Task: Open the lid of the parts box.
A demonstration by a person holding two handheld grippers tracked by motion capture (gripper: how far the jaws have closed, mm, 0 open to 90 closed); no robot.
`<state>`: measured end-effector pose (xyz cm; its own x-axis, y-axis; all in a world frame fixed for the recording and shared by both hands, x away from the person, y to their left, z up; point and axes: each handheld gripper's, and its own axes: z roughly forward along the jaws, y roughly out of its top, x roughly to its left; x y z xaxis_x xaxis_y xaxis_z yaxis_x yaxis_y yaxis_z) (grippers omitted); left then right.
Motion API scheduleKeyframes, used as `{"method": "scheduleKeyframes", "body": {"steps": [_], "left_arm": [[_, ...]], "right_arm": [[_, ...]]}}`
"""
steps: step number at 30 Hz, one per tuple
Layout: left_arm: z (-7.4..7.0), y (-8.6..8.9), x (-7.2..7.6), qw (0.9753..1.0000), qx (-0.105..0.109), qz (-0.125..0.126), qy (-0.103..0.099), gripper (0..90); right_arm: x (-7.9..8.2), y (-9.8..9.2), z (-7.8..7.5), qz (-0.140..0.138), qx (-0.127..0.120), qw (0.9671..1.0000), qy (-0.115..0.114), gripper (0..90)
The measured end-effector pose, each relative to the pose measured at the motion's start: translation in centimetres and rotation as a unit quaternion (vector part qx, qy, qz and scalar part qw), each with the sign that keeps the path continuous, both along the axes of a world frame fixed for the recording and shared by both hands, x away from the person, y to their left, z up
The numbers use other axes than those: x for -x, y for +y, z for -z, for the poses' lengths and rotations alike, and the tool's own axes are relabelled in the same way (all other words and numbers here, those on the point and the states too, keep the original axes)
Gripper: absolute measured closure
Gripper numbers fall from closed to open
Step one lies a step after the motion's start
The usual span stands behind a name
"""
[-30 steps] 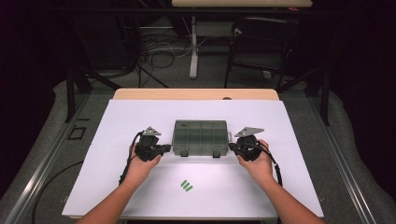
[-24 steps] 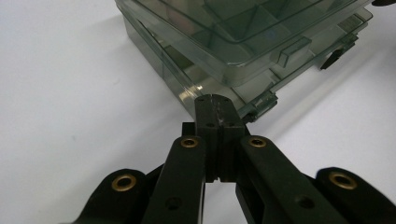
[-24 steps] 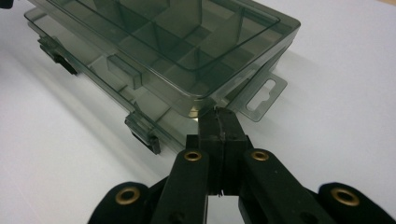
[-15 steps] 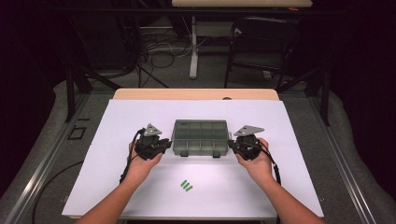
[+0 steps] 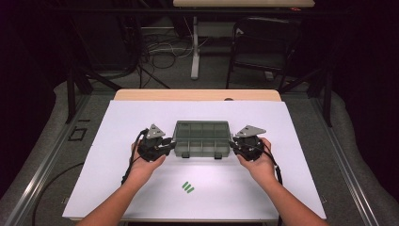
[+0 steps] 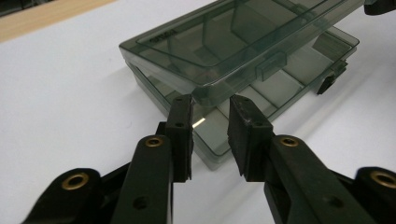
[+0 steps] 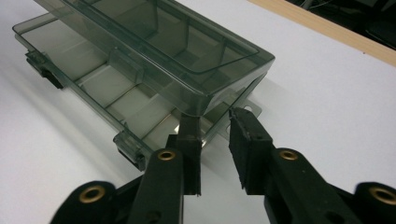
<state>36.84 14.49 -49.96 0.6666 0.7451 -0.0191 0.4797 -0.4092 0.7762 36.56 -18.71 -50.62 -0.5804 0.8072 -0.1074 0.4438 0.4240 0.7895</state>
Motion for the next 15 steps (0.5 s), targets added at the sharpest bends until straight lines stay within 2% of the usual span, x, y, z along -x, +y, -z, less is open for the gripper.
{"method": "scheduleKeyframes", "body": {"steps": [4,9,13,15], "left_arm": [[-0.21,-0.04,-0.13,1.0000,0.003,-0.002,-0.001,69.9],[-0.34,-0.05,-0.30,0.9999,0.010,-0.008,0.004,70.5],[-0.66,-0.01,-0.56,0.9997,0.017,-0.016,0.008,72.3],[-0.77,0.02,-0.64,0.9997,0.017,-0.016,0.008,73.0]], "right_arm": [[-0.03,0.15,-0.41,-0.001,0.001,1.0000,-0.009,72.2],[-0.06,0.17,-0.46,0.001,-0.003,0.9999,-0.011,72.7],[-0.30,0.27,-0.77,0.006,-0.017,0.9998,-0.006,73.9],[-0.43,0.35,-1.05,0.006,-0.014,0.9998,-0.009,73.9]]}}
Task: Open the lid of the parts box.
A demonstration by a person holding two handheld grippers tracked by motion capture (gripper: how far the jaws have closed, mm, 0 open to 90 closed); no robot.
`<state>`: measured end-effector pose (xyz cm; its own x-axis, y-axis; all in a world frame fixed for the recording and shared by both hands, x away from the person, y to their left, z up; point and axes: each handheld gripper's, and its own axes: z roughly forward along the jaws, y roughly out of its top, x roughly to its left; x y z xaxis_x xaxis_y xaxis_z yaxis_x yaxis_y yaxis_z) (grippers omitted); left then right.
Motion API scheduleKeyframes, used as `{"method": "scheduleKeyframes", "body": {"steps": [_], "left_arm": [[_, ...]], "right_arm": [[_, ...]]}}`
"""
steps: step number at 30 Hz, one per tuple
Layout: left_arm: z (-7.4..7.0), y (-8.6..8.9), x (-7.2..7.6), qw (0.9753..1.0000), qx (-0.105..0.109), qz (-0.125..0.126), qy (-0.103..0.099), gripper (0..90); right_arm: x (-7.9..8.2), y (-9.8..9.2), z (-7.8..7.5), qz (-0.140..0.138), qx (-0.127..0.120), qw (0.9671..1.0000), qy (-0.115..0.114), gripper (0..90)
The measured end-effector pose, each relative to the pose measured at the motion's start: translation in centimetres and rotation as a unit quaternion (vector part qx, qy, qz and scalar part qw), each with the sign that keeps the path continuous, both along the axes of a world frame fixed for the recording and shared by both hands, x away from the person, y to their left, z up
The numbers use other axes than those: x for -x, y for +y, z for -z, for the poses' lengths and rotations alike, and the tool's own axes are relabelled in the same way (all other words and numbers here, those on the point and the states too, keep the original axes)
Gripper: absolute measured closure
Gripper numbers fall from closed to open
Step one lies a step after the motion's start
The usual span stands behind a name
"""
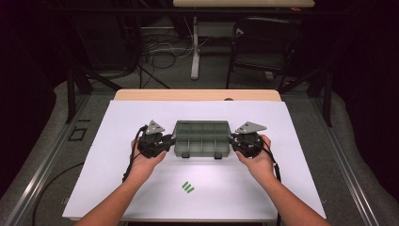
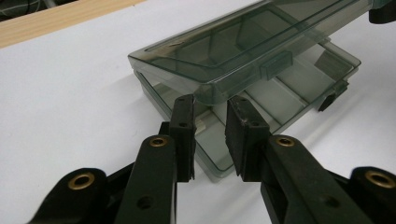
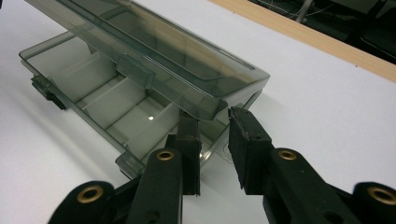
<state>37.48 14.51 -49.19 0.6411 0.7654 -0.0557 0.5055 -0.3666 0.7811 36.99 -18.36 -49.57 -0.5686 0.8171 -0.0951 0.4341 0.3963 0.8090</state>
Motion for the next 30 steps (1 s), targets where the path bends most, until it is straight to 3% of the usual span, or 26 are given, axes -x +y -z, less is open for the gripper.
{"method": "scheduleKeyframes", "body": {"steps": [11,30], "left_arm": [[-0.7,0.0,-0.6,0.9998,0.013,-0.017,-0.003,76.9],[-1.7,-0.2,-1.8,0.9986,0.026,-0.045,0.000,82.2]], "right_arm": [[-0.6,0.3,-0.9,0.011,0.003,0.9999,-0.006,75.9],[-2.0,0.4,-2.0,0.039,-0.016,0.9991,0.004,81.0]]}}
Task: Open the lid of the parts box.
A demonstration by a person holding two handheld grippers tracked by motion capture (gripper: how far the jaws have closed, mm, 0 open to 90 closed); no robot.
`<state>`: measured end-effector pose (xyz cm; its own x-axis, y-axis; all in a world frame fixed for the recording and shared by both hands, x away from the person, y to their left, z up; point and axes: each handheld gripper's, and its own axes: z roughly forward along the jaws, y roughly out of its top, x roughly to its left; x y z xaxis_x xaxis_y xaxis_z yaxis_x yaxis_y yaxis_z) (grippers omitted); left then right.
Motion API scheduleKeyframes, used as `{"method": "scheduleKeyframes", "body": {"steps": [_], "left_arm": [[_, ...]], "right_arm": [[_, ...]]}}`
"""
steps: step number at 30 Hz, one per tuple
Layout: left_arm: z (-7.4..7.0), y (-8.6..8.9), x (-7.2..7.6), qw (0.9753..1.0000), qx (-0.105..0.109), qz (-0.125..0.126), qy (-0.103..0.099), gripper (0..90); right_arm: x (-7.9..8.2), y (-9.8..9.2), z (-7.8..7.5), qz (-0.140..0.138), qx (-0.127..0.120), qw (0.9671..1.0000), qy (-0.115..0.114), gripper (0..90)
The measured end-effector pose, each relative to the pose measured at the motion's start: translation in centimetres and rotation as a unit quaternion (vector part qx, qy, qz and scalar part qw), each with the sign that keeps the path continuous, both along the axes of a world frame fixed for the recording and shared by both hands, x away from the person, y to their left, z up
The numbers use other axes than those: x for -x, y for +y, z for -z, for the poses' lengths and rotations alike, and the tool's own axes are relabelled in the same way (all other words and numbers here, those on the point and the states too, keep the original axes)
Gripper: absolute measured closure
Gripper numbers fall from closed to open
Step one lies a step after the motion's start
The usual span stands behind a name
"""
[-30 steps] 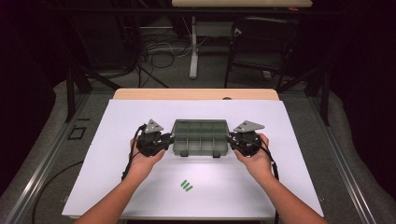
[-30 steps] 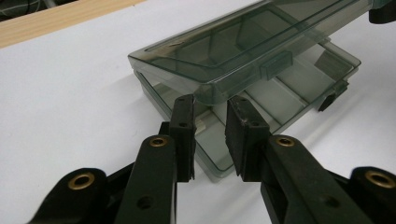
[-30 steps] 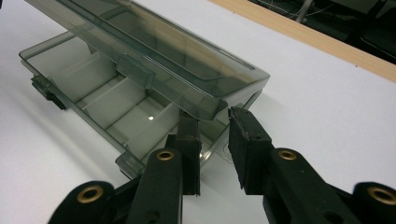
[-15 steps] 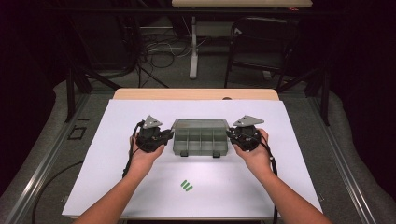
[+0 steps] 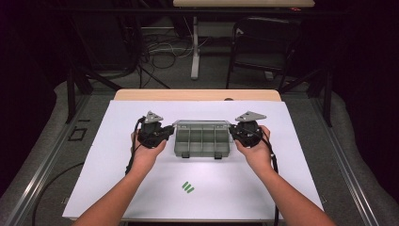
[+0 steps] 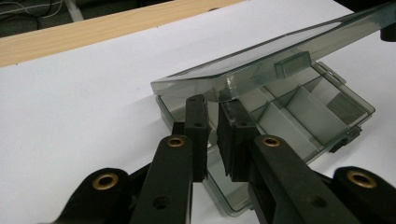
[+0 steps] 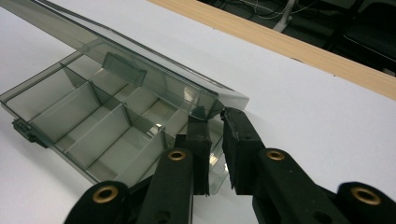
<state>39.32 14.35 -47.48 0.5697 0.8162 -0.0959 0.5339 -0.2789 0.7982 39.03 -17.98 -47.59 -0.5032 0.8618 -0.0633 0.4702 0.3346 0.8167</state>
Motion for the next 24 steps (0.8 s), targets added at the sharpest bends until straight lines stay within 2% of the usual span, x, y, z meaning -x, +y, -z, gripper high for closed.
{"method": "scheduleKeyframes", "body": {"steps": [7,10,15,24], "left_arm": [[-0.4,0.0,-0.6,1.0000,0.006,-0.004,0.003,82.1],[-0.7,-0.2,-0.8,0.9999,0.002,-0.011,0.000,82.3],[-1.0,-0.3,-1.3,0.9997,0.009,-0.022,0.006,83.4],[-1.4,-0.7,-2.0,0.9992,0.008,-0.040,0.002,84.9]], "right_arm": [[-0.4,0.0,-0.5,0.008,-0.009,0.9999,0.003,81.1],[-0.7,0.2,-0.7,0.018,-0.010,0.9998,0.005,81.6],[-1.1,0.4,-1.2,0.027,-0.012,0.9995,0.007,81.9],[-1.7,0.4,-1.5,0.041,-0.022,0.9989,0.008,83.4]]}}
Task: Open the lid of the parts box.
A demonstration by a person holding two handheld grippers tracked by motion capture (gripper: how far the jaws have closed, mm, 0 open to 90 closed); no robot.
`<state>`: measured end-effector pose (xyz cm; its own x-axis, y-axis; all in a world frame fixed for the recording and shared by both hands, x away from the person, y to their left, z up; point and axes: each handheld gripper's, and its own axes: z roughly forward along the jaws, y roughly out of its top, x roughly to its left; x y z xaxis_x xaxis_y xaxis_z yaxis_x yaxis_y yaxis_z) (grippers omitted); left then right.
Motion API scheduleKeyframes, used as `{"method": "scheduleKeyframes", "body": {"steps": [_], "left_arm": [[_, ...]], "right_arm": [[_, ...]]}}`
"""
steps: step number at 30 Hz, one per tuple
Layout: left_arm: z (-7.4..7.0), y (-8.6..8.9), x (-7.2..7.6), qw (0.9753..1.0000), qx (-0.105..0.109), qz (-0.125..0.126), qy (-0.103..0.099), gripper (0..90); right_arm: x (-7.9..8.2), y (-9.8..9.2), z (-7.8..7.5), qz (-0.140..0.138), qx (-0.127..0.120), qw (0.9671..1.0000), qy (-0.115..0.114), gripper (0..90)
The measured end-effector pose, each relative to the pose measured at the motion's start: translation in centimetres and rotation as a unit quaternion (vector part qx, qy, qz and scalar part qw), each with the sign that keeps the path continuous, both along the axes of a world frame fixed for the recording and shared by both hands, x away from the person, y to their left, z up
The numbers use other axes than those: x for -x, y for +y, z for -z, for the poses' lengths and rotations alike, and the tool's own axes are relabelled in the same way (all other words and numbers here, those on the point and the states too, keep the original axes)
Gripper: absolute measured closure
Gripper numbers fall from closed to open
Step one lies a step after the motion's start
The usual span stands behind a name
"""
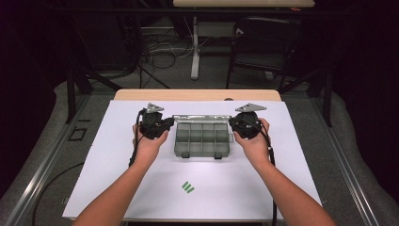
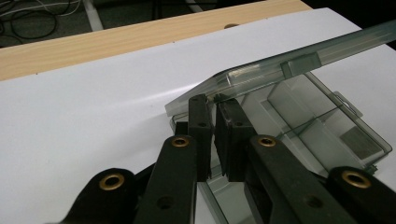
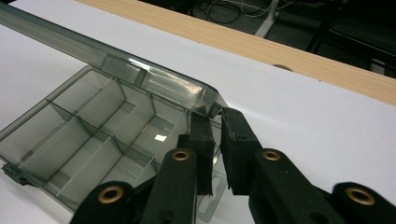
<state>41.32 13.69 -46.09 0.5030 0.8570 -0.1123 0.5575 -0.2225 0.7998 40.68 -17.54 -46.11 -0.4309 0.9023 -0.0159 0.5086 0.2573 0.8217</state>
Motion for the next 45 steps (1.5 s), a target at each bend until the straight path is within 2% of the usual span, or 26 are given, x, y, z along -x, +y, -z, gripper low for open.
{"method": "scheduleKeyframes", "body": {"steps": [9,10,18,27,34,45], "left_arm": [[-0.2,-0.3,-0.4,0.9998,0.007,-0.017,-0.003,86.0],[-0.3,-0.2,-0.5,0.9999,0.003,-0.015,0.000,86.2],[-0.7,-0.7,-1.1,0.9992,0.005,-0.038,0.002,87.3],[-0.9,-0.8,-1.6,0.9990,0.004,-0.044,0.003,87.8],[-1.1,-0.9,-2.2,0.9988,0.003,-0.048,0.001,88.1],[-1.3,-1.2,-2.8,0.9986,-0.007,-0.053,-0.001,88.6]], "right_arm": [[-0.6,0.2,-0.4,0.010,0.002,0.9999,0.001,84.6],[-0.6,0.2,-0.4,0.012,0.000,0.9999,0.002,84.8],[-1.3,0.4,-0.8,0.025,-0.004,0.9997,0.002,85.8],[-1.7,0.6,-1.0,0.034,-0.003,0.9994,0.002,86.2],[-1.9,0.6,-0.8,0.035,-0.007,0.9994,-0.003,83.4],[-2.6,1.0,0.4,0.047,-0.007,0.9989,-0.001,80.0]]}}
